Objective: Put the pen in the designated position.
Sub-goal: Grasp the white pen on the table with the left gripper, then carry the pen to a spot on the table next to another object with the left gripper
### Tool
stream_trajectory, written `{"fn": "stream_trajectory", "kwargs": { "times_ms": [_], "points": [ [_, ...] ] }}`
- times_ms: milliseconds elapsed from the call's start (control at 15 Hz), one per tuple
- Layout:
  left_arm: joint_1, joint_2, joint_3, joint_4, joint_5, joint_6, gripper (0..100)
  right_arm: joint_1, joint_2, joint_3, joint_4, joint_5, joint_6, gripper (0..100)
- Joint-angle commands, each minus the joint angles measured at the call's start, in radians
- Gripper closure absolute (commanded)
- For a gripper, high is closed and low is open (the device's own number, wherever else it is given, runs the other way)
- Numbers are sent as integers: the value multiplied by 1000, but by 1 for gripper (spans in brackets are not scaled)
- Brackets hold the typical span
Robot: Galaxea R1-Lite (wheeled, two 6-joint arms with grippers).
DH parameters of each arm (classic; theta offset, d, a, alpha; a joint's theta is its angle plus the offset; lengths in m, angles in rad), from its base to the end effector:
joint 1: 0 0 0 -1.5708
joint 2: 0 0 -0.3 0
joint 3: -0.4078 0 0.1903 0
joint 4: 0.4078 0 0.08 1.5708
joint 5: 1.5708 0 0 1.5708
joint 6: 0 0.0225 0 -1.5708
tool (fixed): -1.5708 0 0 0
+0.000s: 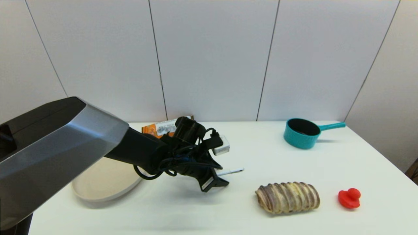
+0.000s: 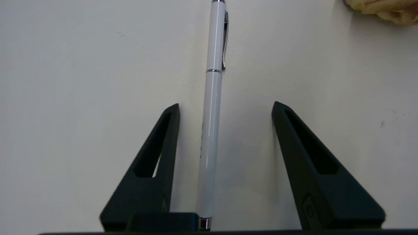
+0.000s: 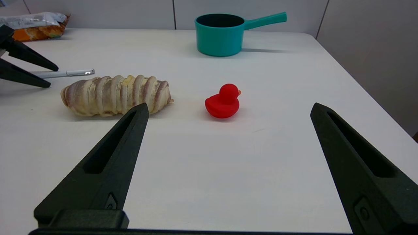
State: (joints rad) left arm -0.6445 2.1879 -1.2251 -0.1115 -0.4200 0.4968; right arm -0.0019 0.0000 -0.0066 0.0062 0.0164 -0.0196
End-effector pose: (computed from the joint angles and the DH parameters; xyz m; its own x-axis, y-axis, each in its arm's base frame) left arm 0.3155 -0.2486 0.0688 0.2360 -0.6875 -0.6868 0.9577 0.2844 0.0445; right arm -0.0233 0.0004 0.0767 0.9999 0.0145 0.0004 -0.0145 0.9997 -0.0196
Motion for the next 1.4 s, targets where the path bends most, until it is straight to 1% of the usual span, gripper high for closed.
{"fn": "stream_trajectory", "kwargs": {
  "times_ms": [67,867,1133,1400],
  "points": [
    [0,-2,-8,0,-5,0,100,0,0,0,0,0,0,0],
    [14,-31,-54,4,-5,-11,100,0,0,-1,1,0,0,0],
    [12,-66,-114,27,-6,-23,100,0,0,0,0,0,0,0],
    [31,-135,-117,29,-6,-44,100,0,0,0,0,0,0,0]
  ]
}}
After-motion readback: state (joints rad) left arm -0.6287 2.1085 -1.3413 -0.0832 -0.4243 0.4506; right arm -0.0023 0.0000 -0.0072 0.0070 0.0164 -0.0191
